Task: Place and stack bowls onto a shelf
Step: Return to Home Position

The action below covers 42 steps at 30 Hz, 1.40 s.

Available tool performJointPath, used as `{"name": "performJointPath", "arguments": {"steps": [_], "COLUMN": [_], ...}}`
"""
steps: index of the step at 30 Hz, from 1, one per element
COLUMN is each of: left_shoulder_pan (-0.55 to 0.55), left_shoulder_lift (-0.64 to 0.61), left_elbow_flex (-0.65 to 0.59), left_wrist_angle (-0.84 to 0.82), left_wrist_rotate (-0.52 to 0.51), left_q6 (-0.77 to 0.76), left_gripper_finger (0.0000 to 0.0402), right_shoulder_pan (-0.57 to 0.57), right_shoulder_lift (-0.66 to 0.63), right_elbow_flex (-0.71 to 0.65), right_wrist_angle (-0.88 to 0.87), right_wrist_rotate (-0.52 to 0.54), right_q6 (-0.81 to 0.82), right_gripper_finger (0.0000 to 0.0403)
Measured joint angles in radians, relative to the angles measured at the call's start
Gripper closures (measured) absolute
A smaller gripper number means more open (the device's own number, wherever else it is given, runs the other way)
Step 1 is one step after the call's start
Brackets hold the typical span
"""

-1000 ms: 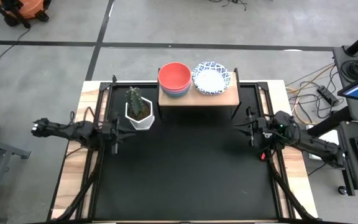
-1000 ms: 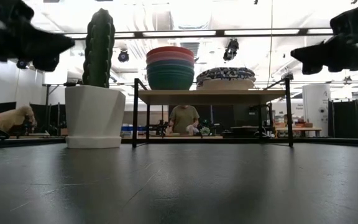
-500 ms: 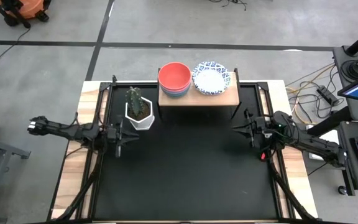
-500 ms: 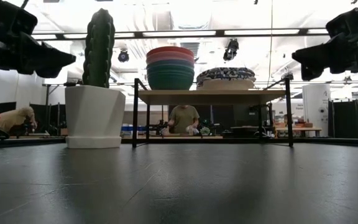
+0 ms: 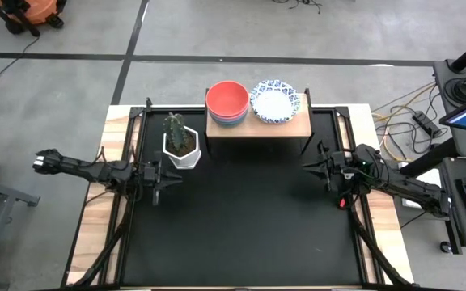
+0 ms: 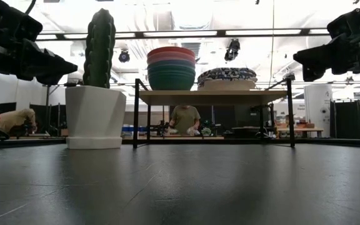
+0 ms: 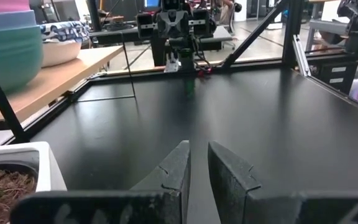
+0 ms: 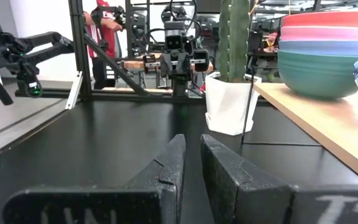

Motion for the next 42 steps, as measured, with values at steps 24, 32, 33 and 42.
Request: {"name": "performJointPath", "arguments": {"steps": [24, 32, 33, 42], "left_shoulder_pan": [0.0, 0.0, 0.0, 0.0], "left_shoulder_lift": [0.02, 0.02, 0.02, 0.02], "left_elbow_flex": [0.0, 0.0, 0.0, 0.0], "left_wrist_angle": [0.0, 0.0, 0.0, 0.0], "left_wrist_rotate": [0.0, 0.0, 0.0, 0.0], "left_q6": [0.0, 0.0, 0.0, 0.0], "left_gripper_finger": [0.0363, 0.0363, 0.0363, 0.0363], "right_shoulder_pan": [0.0, 0.0, 0.0, 0.0], "right_shoulder_lift": [0.0, 0.0, 0.0, 0.0], "right_elbow_flex": [-0.001, -0.001, -0.001, -0.002], "right_wrist_angle": [-0.001, -0.002, -0.002, -0.002], "right_wrist_rotate": [0.0, 0.0, 0.0, 0.0], "right_q6": [0.0, 0.0, 0.0, 0.0], "right_gripper_finger": [0.036, 0.036, 0.036, 0.036]}}
